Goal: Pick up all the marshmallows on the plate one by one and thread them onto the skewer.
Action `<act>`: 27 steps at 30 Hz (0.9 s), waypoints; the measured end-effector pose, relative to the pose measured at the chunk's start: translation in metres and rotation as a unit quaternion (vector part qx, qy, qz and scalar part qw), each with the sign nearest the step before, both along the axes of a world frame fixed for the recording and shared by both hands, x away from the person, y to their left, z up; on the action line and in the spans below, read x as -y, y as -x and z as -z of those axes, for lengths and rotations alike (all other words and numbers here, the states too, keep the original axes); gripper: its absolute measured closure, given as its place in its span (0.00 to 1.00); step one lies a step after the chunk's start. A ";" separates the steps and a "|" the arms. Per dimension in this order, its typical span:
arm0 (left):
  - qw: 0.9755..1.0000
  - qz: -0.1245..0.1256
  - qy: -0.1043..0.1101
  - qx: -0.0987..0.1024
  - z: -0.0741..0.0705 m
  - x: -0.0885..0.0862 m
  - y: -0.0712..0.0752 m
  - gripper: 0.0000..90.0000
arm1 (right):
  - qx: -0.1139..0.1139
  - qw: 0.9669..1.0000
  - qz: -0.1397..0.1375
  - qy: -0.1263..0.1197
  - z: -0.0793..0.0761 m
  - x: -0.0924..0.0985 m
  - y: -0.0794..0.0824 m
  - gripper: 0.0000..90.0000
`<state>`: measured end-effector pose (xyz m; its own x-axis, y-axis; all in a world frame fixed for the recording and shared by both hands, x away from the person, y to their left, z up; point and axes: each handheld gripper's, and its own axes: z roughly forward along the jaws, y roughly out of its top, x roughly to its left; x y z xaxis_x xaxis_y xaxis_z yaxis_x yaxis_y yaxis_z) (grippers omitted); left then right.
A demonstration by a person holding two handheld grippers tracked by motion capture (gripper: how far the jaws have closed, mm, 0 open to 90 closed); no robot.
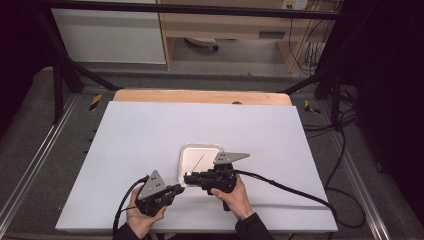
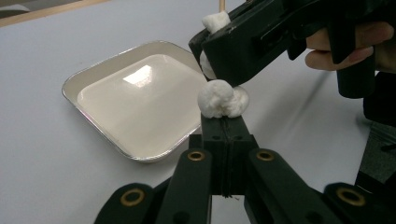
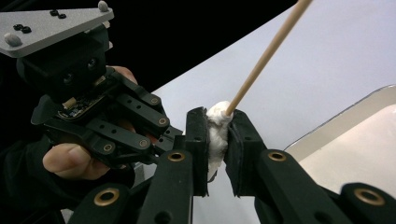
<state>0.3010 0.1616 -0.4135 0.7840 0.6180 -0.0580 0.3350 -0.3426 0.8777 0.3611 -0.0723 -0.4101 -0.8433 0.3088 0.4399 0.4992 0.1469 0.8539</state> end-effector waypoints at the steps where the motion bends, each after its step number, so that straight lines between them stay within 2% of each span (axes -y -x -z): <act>1: 1.000 0.002 0.000 -0.002 0.001 0.000 -0.001 0.99 | -0.001 1.000 0.004 0.000 0.000 0.000 0.000 0.88; 2: 1.000 0.000 -0.003 -0.005 0.002 0.000 -0.002 0.99 | 0.000 1.000 0.008 0.002 0.000 0.000 0.000 0.86; 4: 1.000 -0.003 -0.009 -0.011 0.004 0.000 -0.003 0.99 | 0.007 1.000 0.022 0.013 0.001 0.001 0.000 0.77; 8: 1.000 -0.009 -0.006 -0.017 0.005 -0.005 -0.006 0.99 | 0.019 0.999 0.048 0.013 -0.006 0.006 -0.003 0.67; 11: 1.000 -0.013 -0.008 -0.025 0.007 -0.008 -0.008 0.99 | 0.033 0.997 0.064 0.028 -0.014 0.012 -0.006 0.57; 13: 0.999 -0.016 -0.009 -0.030 0.008 -0.010 -0.009 0.99 | 0.046 0.995 0.078 0.047 -0.017 0.016 -0.008 0.48; 15: 0.999 -0.017 -0.010 -0.032 0.009 -0.011 -0.010 0.99 | 0.061 0.991 0.094 0.073 -0.019 0.020 -0.010 0.39; 19: 0.999 -0.019 -0.013 -0.038 0.011 -0.013 -0.011 0.99 | 0.068 0.982 0.114 0.132 -0.014 0.030 -0.017 0.25; 23: 0.999 -0.021 -0.016 -0.044 0.013 -0.014 -0.012 0.99 | 0.062 0.972 0.122 0.191 -0.003 0.037 -0.023 0.23; 27: 0.999 -0.021 -0.018 -0.047 0.014 -0.015 -0.013 0.99 | 0.042 0.966 0.120 0.225 0.011 0.039 -0.027 0.29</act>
